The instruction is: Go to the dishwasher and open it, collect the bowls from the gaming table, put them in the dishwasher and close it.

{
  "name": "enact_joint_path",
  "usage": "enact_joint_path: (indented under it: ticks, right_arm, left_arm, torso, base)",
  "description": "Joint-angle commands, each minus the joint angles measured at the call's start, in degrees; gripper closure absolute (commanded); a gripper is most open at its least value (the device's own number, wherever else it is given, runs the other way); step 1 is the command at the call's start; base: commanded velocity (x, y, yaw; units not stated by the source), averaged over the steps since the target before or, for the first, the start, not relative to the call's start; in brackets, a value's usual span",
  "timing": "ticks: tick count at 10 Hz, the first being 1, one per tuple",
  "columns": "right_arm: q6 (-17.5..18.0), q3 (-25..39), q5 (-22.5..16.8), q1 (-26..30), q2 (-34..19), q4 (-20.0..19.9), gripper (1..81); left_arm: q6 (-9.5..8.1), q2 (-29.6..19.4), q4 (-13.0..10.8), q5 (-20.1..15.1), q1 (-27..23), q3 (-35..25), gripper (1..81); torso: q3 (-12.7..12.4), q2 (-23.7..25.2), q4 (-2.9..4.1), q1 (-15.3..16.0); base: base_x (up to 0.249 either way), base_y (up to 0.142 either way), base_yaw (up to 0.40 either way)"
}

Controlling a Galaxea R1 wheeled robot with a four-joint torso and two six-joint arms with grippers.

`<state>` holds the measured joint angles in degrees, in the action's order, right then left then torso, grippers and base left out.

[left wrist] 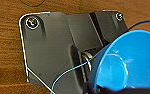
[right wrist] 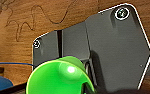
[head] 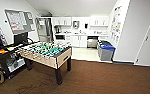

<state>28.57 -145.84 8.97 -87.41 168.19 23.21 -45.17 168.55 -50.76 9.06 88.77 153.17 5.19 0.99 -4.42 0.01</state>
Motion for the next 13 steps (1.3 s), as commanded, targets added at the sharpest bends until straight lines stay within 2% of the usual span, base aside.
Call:
enact_joint_path:
  ticks: [1, 13]
  right_arm:
    - [-0.01, 0.39, -2.20, 2.54, -0.21, 0.70, 81.1]
    - [-0.01, 0.30, -2.20, 2.54, -0.11, 0.70, 81.1]
  left_arm:
    - [-0.01, -0.14, -0.57, -0.44, -1.98, -0.51, 81.1]
    - [0.43, -0.05, -0.57, -0.62, -1.98, -0.51, 81.1]
  torso:
    - [0.00, 0.00, 0.00, 0.00]
    - [0.00, 0.00, 0.00, 0.02]
  base:
    - [0.167, -0.076, 0.000]
    - [0.167, -0.076, 0.000]
